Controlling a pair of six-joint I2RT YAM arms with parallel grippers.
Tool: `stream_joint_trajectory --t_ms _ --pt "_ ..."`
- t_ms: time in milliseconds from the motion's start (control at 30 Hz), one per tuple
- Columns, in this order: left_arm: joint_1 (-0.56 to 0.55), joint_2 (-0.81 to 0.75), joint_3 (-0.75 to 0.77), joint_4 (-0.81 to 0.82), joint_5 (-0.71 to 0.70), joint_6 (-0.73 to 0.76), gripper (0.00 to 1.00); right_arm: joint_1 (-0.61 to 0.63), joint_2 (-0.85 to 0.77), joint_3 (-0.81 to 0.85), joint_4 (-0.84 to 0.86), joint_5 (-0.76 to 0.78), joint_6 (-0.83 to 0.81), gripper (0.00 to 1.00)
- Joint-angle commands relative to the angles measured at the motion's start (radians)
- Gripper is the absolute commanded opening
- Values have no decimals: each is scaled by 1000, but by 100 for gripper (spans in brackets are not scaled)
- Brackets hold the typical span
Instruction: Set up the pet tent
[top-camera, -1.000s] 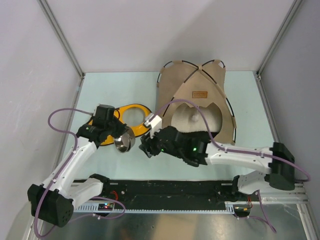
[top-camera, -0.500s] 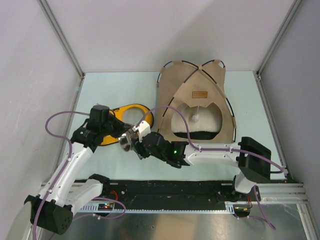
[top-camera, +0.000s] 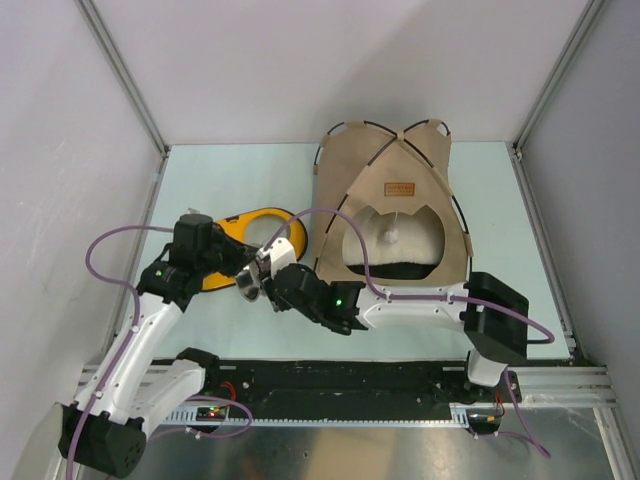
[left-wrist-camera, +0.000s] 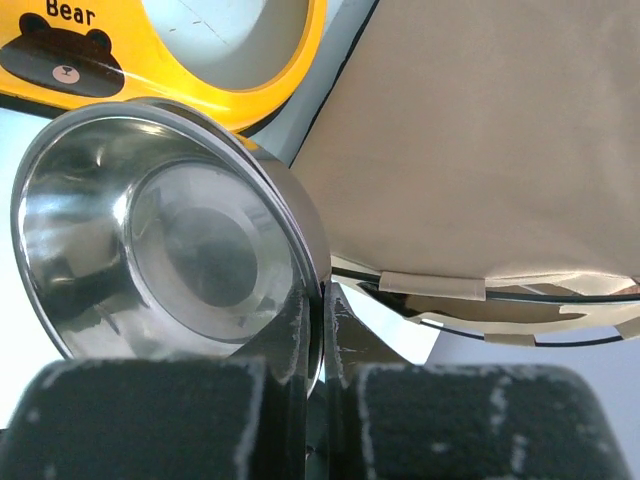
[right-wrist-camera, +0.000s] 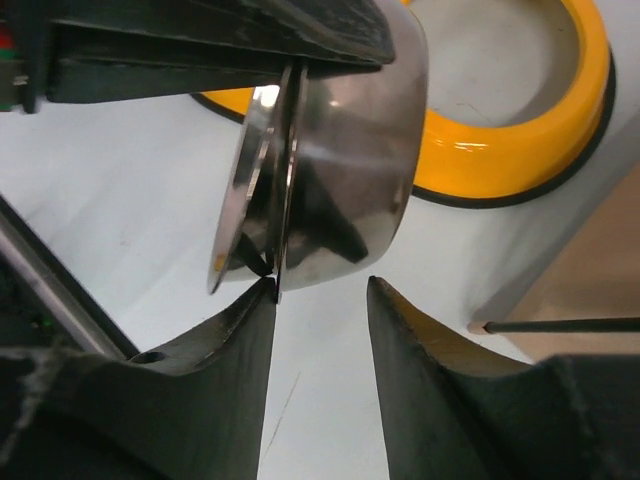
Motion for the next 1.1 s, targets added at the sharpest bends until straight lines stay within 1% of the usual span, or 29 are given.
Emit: stream_joint_trajectory --t_ms 0,100,200,433,567,700,933,967,1033,1067 --pt "-3 -52 -39 -2 48 -34 0 -8 31 60 6 177 30 44" --pt "-3 -70 -70 -1 42 -39 0 -10 58 68 7 225 26 42" --pt "-4 -77 -98 -1 42 -44 0 -12 82 71 30 230 20 41" --pt "-3 -47 -156 0 51 -43 0 -11 139 72 108 211 4 34" --pt "-3 -22 -187 0 27 -36 0 -16 167 72 143 194 6 28" --pt "-3 9 -200 1 -2 -11 0 -29 190 72 158 182 19 26" --pt "-2 23 -213 1 -16 6 0 -62 209 56 184 146 49 18" --pt "-2 23 -217 1 -16 6 0 -65 209 52 193 136 47 17" --pt "-2 23 -222 0 -13 5 0 -68 209 47 215 118 41 7" --pt "-1 23 -224 0 -13 4 0 -69 207 42 229 112 36 4"
